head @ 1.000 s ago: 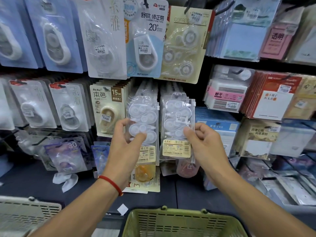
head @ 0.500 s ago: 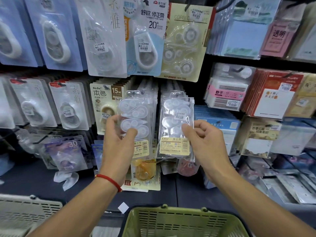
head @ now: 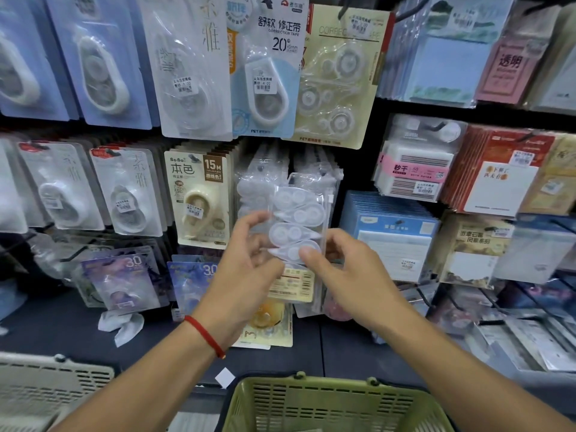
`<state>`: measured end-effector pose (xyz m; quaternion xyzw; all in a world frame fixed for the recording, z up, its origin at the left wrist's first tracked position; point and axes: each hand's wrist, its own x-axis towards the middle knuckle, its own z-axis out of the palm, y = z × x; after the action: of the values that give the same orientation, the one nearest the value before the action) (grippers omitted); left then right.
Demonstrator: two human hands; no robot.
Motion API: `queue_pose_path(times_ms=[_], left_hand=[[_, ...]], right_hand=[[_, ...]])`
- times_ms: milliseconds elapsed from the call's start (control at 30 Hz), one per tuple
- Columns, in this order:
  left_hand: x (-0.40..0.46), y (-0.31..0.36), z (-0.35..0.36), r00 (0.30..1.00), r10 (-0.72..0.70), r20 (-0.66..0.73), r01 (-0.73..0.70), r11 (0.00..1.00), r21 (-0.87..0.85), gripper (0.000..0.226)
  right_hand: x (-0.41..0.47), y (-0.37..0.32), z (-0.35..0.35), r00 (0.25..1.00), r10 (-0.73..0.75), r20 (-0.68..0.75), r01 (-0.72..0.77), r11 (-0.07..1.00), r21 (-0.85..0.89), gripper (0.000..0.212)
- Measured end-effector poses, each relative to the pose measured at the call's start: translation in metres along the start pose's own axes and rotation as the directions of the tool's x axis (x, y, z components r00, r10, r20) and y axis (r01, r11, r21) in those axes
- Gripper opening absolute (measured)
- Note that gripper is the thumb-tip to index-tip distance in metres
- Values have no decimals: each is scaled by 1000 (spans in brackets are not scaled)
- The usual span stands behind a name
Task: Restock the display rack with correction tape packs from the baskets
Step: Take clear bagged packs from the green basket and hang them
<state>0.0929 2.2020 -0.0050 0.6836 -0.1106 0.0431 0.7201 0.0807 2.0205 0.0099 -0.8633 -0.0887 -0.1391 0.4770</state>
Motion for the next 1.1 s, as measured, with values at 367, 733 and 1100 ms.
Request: queue_pose_path(times_ms=[367,733,1100], left_hand=[[-2,0,8,992,54,113,-69,989,129,77],[6,-11,3,993,90,71,-105,967,231,63],[42,-17,-22,885,333,327,-419,260,870,78]], right_hand=[[3,-1,-9,979,148,-139,-110,962,252,10],[11,7,-11,974,142,-176,-119,984,134,28],[40,37,25,955,-265,133,285,692,-664,72]])
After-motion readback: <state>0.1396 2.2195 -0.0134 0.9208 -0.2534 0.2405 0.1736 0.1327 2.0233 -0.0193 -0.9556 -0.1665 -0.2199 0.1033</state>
